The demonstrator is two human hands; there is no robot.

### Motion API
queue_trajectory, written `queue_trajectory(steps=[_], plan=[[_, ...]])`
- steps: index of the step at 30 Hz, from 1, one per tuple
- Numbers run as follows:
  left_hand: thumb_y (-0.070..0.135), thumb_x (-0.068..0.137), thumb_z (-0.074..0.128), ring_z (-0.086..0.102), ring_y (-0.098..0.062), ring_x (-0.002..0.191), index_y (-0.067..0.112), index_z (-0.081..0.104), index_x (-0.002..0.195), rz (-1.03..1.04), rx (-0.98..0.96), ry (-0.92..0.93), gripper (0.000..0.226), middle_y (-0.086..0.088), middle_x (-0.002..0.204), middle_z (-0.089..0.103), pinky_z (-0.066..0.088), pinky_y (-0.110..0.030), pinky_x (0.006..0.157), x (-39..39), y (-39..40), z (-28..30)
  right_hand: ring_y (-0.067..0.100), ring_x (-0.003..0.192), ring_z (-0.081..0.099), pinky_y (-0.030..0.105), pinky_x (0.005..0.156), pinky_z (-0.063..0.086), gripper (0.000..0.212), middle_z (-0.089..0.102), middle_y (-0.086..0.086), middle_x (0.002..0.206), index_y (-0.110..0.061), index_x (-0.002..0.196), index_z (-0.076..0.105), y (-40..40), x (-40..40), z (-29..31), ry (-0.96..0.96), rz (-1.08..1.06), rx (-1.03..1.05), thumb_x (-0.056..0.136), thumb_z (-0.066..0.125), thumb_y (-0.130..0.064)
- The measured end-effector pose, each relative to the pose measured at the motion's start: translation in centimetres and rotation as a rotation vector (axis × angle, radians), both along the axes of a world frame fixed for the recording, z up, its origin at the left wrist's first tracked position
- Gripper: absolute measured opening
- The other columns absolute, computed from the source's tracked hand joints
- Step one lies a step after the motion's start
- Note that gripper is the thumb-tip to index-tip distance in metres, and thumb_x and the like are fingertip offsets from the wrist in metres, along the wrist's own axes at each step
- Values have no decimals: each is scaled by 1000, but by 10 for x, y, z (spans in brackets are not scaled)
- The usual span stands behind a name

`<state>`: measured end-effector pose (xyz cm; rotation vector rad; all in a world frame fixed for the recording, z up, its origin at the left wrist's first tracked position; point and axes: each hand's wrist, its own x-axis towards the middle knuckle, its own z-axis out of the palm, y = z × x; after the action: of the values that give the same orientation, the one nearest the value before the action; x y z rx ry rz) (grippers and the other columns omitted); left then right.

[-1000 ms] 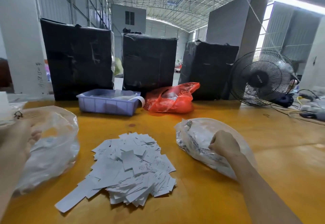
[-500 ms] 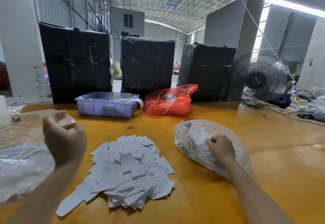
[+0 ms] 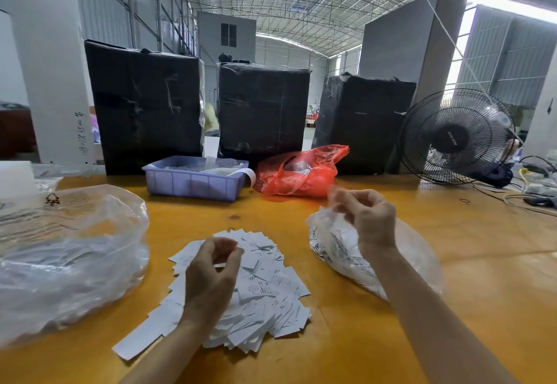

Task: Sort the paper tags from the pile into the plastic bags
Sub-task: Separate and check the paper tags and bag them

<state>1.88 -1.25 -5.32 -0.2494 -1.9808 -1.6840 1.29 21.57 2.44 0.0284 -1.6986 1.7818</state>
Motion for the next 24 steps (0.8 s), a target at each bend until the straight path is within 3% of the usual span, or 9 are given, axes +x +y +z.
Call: queue_trajectory(steps=[1, 3, 6, 8, 10, 13, 16, 21, 24], plan=[[22, 84, 66, 67, -19, 80, 18, 61, 89, -102, 99, -74, 8, -4, 82, 70, 55, -23, 65, 0, 0, 2, 12, 58, 66, 23, 56, 52, 11, 71, 2, 67, -7, 80, 63, -16, 4, 2, -48, 179, -26, 78, 72, -12], [48, 80, 55, 69, -25, 79, 8, 64, 96, -324, 330, -241, 45, -12, 86, 73, 56, -25, 61, -1, 1, 4, 13, 57, 66, 22, 54, 52, 10, 72, 4, 68, -5, 78, 64, -50, 11, -1, -179, 386, 62, 78, 72, -10], [67, 78, 41, 70, -26, 84, 1, 66, 104, -543, 500, -414, 75, -16, 95, 72, 56, -29, 66, -2, -6, 4, 16, 54, 62, 22, 51, 50, 13, 70, 14, 68, -1, 74, 64, -88, 18, -21, -240, 364, 235, 78, 74, -7], [62, 78, 51, 71, -27, 85, 1, 69, 99, -555, 460, -413, 68, -17, 94, 72, 56, -28, 65, -1, -10, 4, 17, 53, 62, 22, 49, 48, 16, 69, 16, 68, 4, 76, 64, -97, 21, -34, -235, 299, 249, 79, 74, -8], [44, 68, 71, 71, -25, 76, 1, 73, 85, -478, 444, -397, 46, -18, 87, 73, 55, -25, 61, -1, -9, 4, 15, 52, 63, 22, 49, 48, 17, 68, 13, 65, 3, 77, 64, -97, 23, -42, -243, 282, 208, 80, 73, -10], [21, 66, 75, 70, -24, 70, 5, 76, 74, -428, 424, -401, 18, -18, 82, 73, 55, -21, 58, 2, -8, 4, 14, 52, 64, 22, 51, 50, 14, 69, 11, 67, -2, 75, 64, -95, 25, -47, -265, 322, 94, 83, 71, -11], [19, 67, 73, 72, -23, 74, 7, 77, 73, -428, 373, -405, 14, -15, 81, 74, 55, -19, 60, 3, -6, 1, 15, 54, 64, 23, 52, 50, 15, 69, 12, 68, -4, 76, 65, -97, 27, -53, -278, 371, 14, 83, 71, -16], [6, 78, 70, 70, -19, 70, 6, 74, 73, -306, 383, -357, 7, -15, 76, 73, 55, -21, 63, 1, -4, -1, 19, 54, 64, 27, 52, 54, 37, 69, 13, 67, 0, 81, 68, -99, 27, -55, -359, 461, -108, 83, 65, -37], [12, 76, 74, 69, -18, 68, 6, 74, 76, -260, 391, -313, 6, -14, 74, 73, 53, -22, 62, 1, -7, -3, 21, 58, 65, 27, 55, 54, 35, 70, 14, 73, 1, 84, 69, -97, 31, -55, -373, 588, -57, 72, 76, -32]])
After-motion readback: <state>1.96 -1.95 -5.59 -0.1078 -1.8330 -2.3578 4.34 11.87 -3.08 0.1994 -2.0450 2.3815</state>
